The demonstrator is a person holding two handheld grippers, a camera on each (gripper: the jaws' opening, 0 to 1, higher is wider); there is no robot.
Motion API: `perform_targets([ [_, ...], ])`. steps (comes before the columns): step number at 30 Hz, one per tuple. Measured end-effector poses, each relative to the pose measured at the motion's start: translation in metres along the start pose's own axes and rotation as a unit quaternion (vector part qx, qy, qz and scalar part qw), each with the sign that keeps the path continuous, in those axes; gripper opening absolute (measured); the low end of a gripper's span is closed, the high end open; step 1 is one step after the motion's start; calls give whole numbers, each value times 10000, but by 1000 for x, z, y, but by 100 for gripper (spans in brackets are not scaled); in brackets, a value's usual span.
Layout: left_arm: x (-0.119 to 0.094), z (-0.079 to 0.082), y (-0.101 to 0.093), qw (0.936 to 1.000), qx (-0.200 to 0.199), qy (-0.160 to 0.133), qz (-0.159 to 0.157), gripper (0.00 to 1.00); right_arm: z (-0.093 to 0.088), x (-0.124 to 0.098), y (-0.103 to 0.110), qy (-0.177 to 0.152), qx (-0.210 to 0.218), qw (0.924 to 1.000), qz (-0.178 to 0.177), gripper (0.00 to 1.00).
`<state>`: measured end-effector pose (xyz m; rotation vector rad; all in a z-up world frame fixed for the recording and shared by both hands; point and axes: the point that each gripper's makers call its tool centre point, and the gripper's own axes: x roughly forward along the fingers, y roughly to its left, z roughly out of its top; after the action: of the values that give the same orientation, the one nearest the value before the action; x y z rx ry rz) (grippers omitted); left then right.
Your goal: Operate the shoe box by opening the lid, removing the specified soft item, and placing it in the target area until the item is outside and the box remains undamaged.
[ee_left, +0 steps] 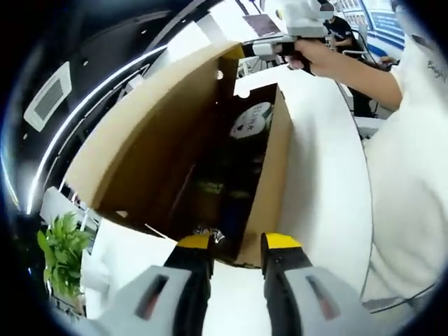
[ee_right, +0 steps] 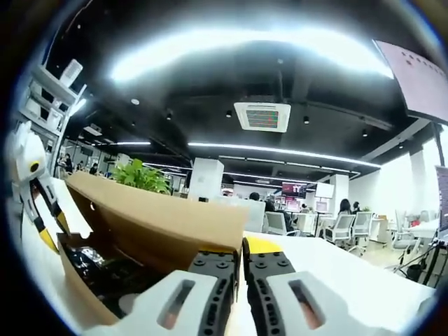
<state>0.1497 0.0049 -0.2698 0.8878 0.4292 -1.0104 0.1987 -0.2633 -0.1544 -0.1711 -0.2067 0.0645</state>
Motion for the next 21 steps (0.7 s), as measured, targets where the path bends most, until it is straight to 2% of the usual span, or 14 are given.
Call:
perform_targets([
  [1, 0, 0, -1, 10000, 57, 19, -54, 28, 0, 0, 0, 6, -9, 10000, 12, 1],
  [3, 4, 0, 1, 9999, 54, 116, 55, 28, 0, 1, 0, 32, -34, 10000, 42, 1],
  [5, 5, 1, -5, 9995, 265, 117, -80, 27, 0, 1, 0, 39, -72, 10000, 55, 1],
  [9, 5, 2, -4, 9996, 223, 109, -116, 22, 0, 0, 0, 39, -86, 9999, 64, 1],
  [19, 11, 2, -8, 9985, 362, 165, -369, 21, 0, 0, 0, 20, -51, 10000, 78, 1],
  [21, 15, 2, -12, 9984, 321, 140, -445, 16, 0, 0, 0, 18, -64, 9999, 78, 1],
])
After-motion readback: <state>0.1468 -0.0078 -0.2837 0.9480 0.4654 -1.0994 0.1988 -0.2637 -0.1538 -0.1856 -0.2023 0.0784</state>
